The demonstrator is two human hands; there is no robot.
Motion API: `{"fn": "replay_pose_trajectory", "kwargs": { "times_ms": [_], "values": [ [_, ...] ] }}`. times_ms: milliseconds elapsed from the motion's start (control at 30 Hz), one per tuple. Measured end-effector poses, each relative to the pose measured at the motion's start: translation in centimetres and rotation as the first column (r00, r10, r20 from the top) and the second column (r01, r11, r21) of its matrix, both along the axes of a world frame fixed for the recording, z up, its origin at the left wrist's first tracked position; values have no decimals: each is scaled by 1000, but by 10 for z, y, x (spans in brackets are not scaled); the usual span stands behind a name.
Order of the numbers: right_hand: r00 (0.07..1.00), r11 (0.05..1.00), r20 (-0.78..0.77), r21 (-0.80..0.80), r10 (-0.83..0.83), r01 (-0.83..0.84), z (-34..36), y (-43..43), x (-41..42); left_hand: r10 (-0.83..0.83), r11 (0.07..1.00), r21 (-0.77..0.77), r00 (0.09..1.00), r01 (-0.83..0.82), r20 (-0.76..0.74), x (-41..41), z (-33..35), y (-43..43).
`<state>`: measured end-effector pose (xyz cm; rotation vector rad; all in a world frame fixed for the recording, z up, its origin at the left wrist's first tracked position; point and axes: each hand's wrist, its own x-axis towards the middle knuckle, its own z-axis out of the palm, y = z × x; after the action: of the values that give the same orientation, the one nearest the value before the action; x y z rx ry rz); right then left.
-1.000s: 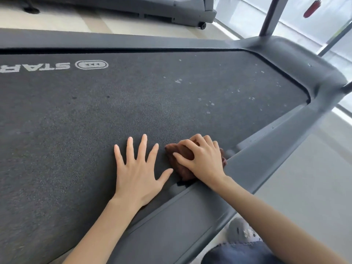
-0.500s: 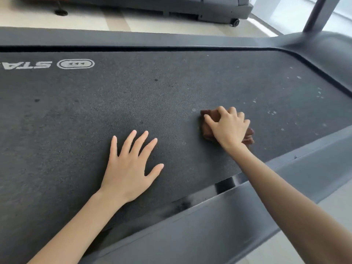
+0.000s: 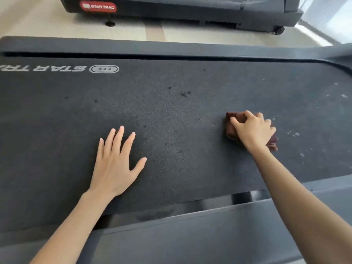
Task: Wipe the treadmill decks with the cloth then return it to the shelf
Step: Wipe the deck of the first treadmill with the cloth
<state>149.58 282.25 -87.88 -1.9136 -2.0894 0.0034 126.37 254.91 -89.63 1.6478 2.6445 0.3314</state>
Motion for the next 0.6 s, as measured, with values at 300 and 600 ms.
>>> {"fn": "replay_pose_trajectory", "kwargs": {
  "times_ms": [300, 600],
  "values": [
    [818, 815, 95, 82, 567, -574, -4, -118, -118, -7, 992, -123, 998, 0, -55, -5, 3, 2],
    [866, 875, 156, 20, 475, -483, 4, -45, -133, -35, 991, -129, 999, 31, -32, -48, -1, 9]
  ]
}}
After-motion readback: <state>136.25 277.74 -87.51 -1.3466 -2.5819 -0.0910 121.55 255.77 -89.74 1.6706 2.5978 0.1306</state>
